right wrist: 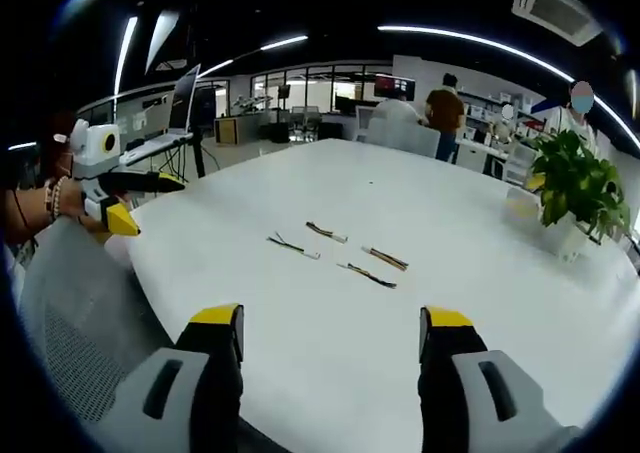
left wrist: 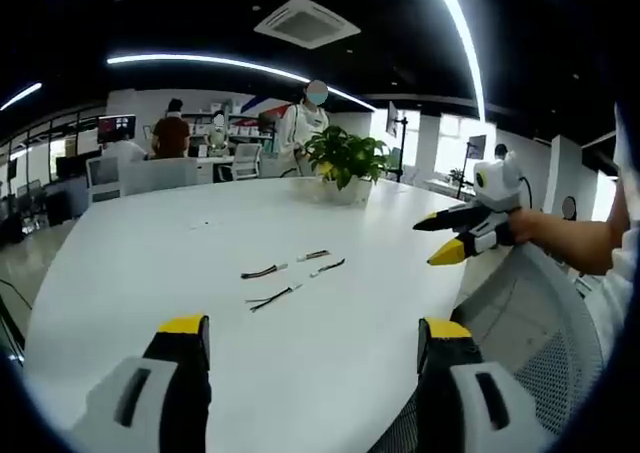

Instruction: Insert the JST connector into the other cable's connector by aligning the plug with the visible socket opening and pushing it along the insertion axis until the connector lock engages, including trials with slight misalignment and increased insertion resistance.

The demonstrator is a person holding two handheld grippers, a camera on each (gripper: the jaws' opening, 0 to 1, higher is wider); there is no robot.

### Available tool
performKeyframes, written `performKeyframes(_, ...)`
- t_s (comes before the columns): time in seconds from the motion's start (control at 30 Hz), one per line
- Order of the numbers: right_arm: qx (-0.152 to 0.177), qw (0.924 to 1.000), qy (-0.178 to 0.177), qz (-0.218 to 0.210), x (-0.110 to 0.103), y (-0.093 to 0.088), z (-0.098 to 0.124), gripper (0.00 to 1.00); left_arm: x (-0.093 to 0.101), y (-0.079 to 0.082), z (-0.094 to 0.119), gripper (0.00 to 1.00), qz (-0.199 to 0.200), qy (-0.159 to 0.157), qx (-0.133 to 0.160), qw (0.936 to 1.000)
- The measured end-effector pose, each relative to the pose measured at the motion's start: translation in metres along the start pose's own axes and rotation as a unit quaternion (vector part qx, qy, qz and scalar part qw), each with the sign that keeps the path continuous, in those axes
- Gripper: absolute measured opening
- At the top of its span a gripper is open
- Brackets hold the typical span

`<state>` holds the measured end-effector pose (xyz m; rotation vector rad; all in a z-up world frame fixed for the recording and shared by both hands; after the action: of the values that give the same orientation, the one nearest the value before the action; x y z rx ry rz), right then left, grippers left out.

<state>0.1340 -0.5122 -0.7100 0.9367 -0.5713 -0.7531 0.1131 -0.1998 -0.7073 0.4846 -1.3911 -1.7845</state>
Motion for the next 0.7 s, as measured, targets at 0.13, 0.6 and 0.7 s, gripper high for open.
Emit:
performKeyframes(0.13,0.002,1.0000,0.005,0.008,-0.0015,0.0013,-0.0003,0.70,-0.0002,-0.0005,0.0000,0.84,-0.004,0.003,-0.003,1.0000)
performKeyframes(0.6,-0.020,0.9989,0.032,0.026,-0.0082,-0.0031,-0.0032,0.70,0.0003,-0.0026,-0.0005,0.84,-0.053,0.030,-0.026,0.9978)
performKeyframes(0.7,-0.016,0.9990,0.042,0.004,-0.0070,-0.0039,-0.0030,0.69,-0.0014,-0.0035,0.0002,0.84,-0.043,0.031,-0.027,0.9982)
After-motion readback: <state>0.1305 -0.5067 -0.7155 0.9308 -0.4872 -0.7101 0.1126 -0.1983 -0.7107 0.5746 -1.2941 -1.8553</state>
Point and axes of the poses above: the point that each gripper's makers call its tool centre point, and the gripper's own axes: z roughly backward along the fingers, x roughly to its right, y roughly out of its top, the point moved 8 cm from there along z, roughly backward along the fingers, and after that the axes turned 5 degrees about z, right-handed, at the moved point
